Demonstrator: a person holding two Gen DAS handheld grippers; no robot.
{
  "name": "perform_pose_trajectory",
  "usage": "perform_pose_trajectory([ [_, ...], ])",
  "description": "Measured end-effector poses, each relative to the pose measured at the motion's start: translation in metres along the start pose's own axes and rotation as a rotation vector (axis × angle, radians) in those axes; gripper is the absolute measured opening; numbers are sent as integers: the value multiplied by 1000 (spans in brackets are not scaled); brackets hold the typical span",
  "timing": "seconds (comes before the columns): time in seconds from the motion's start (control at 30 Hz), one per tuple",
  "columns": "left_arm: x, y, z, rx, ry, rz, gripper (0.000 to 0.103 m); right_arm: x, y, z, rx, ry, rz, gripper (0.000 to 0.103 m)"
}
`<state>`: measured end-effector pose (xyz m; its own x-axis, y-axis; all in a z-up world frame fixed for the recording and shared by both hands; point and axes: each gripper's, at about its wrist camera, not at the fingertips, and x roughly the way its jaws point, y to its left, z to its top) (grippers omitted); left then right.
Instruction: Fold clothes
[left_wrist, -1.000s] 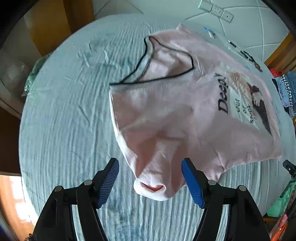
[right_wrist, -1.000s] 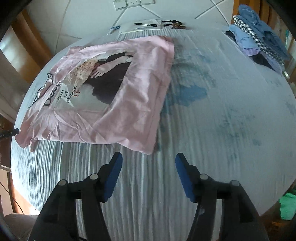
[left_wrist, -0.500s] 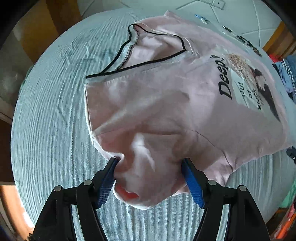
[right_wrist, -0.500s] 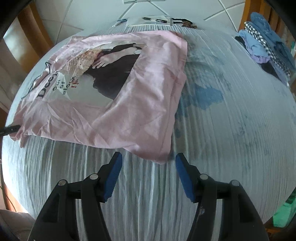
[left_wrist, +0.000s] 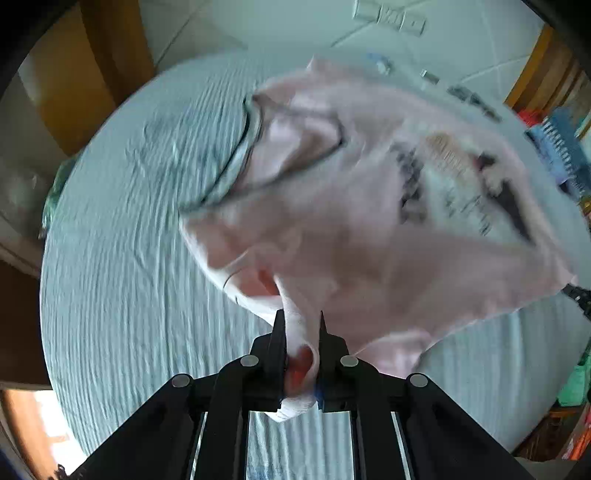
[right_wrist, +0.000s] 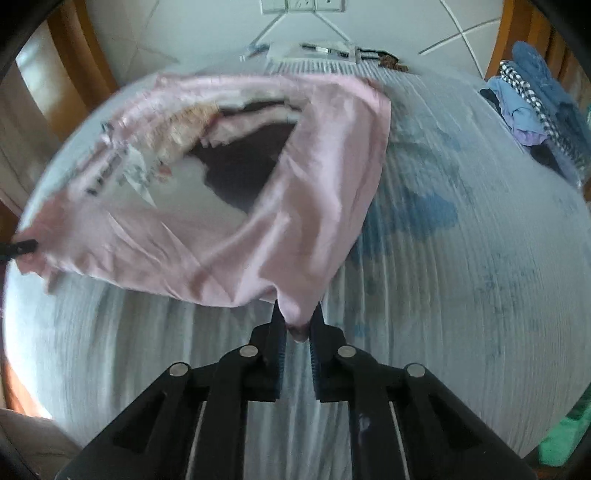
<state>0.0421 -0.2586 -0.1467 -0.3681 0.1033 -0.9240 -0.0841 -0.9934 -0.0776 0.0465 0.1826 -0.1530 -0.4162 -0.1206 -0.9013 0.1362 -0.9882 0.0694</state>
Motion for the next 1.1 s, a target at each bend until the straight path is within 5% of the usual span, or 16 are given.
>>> perform_pose_trajectory([
  [0.27,-1,14,93,-119,3,-162,12,-28,-22,41,91,-37,96,11],
  [0.53,58,26,166,-195,97,-174,15,-7,-51,69,170,12,61,10],
  [0.6,66,27,181,-194,118,-140,33,-1,-59,76,190,24,53,10],
  [0.67,63,26,194,-168,96,-93,71,4,-66,83,210,37,44,10],
  [0.73,52,26,198,-133,56,-61,82,10,-73,90,230,49,35,11],
  [0.8,41,29,197,-101,23,-21,82,13,-79,94,249,59,29,17],
  [0.9,38,35,183,-48,21,47,82,9,-78,83,271,60,38,36],
  [1.1,66,44,138,29,58,141,82,7,-45,45,240,94,83,38],
])
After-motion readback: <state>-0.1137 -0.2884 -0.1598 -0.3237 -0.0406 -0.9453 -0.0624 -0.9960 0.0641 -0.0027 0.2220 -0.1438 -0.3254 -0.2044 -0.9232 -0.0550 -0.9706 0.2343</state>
